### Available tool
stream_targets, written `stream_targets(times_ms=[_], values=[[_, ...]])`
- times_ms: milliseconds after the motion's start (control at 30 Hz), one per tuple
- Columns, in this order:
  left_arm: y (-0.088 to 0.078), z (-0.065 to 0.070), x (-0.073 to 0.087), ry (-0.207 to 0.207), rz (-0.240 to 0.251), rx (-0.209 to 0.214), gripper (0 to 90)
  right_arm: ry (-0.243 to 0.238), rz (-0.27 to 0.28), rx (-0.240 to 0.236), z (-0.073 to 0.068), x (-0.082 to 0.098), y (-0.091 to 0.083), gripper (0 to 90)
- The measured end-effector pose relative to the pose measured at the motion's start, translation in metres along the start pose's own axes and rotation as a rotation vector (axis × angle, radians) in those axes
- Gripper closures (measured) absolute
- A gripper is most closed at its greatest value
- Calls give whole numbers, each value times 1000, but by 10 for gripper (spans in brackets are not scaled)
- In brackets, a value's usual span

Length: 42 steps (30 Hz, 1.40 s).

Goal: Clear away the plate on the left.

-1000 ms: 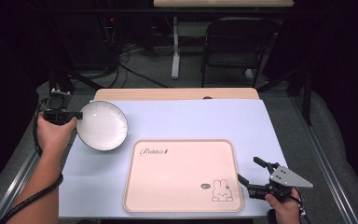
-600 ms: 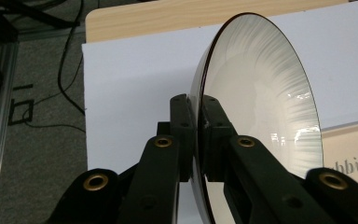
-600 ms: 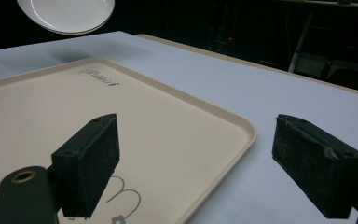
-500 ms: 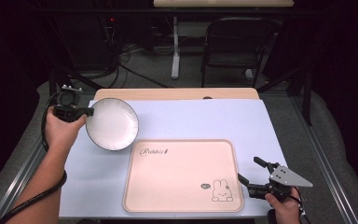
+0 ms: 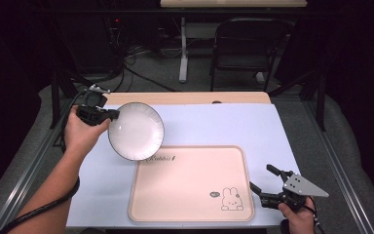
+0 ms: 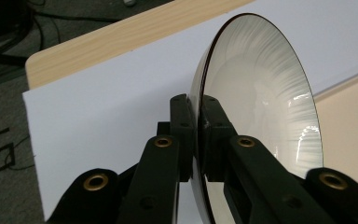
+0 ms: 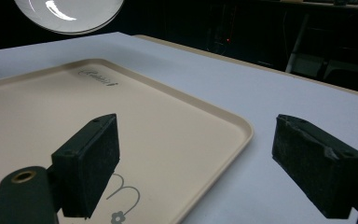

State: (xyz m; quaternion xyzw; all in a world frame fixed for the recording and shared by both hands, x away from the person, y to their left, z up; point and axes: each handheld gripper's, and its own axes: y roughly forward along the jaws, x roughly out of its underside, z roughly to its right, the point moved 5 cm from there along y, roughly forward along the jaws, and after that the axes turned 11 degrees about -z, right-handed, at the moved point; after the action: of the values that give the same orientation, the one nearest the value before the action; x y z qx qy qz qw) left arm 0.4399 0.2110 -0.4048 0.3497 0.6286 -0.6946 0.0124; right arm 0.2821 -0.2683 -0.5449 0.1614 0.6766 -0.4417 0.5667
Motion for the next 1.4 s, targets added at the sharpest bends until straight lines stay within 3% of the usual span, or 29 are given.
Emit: stream_targets(times_ms=[200,367,667,1033,1400], values=[[-1,35,-8,91,0,29,857,-4,-2,-1,0,0,1,144],[-1,59,-11,148,-11,68,857,-4,-3,-3,0,0,2,144],[1,96,-11,241,-20,96,857,-3,-1,-4,-1,-1,2,144],[14,131,-2,292,-24,174,857,-7,0,-8,-1,-1,3,144],[31,162,15,354,-45,209,856,-8,1,-7,-1,-1,3,144]])
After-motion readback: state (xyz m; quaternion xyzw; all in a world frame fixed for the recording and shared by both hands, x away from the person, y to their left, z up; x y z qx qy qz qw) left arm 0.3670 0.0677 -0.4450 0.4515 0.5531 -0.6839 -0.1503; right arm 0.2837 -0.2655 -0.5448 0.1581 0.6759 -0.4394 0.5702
